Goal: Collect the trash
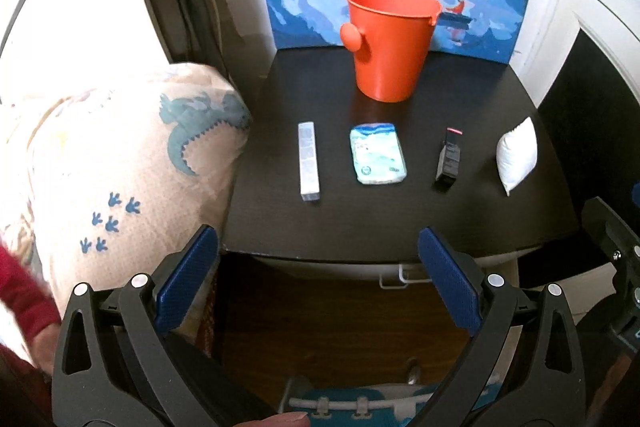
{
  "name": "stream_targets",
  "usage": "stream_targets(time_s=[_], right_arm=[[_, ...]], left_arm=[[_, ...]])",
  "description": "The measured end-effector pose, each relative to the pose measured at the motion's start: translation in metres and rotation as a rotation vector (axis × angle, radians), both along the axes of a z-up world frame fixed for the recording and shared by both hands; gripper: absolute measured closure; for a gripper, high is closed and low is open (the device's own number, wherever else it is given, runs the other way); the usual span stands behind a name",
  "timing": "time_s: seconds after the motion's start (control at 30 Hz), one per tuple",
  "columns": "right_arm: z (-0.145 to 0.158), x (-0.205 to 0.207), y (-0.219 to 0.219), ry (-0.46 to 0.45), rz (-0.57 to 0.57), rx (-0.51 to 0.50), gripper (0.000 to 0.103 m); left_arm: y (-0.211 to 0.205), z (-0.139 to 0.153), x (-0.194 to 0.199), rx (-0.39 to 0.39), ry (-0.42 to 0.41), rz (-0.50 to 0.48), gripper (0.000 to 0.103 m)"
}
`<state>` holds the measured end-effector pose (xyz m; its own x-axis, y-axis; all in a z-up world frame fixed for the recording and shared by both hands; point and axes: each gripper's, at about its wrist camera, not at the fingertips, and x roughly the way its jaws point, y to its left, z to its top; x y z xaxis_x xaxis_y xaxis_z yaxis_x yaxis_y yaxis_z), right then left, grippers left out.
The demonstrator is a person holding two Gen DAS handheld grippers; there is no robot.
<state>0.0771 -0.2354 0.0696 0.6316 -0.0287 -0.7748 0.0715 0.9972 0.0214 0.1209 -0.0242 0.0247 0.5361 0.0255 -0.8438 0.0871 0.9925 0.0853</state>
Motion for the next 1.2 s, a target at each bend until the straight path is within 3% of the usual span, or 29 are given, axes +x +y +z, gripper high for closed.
stream_targets(time_s=[0.53, 1.2], right_arm=[[-0.002, 0.04, -0.013, -0.002, -0.018, -0.025, 0.004], [-0.058, 0.091, -0.03, 0.086, -0.033, -0.086, 0.004]], left_arm=[[0.0, -0.004, 0.03, -0.002, -0.006, 0.017, 0.005], [-0.014, -0.051, 0.069, 0.022, 0.053, 0.03, 0.005]])
